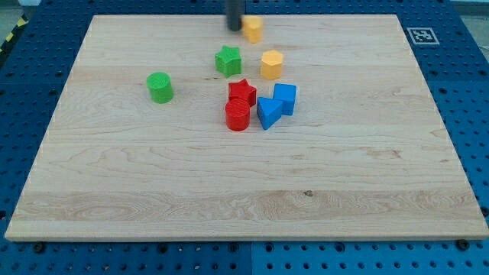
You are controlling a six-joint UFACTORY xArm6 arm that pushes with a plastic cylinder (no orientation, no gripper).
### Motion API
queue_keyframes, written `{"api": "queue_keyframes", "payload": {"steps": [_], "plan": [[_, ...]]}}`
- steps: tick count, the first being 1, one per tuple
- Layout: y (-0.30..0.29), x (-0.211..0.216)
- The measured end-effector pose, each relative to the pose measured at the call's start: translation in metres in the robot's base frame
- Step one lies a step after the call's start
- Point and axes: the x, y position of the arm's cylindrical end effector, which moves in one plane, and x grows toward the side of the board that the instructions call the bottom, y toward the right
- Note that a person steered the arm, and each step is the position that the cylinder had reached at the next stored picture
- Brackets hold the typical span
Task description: Drag the yellow heart towards the top of the green star
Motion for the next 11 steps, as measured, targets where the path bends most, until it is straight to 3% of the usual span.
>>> {"api": "queue_keyframes", "payload": {"steps": [1, 2, 5, 8, 11], "plan": [[0.073, -0.009], [0.091, -0.009], [0.069, 0.017], [0.001, 0.024], [0.022, 0.050]]}}
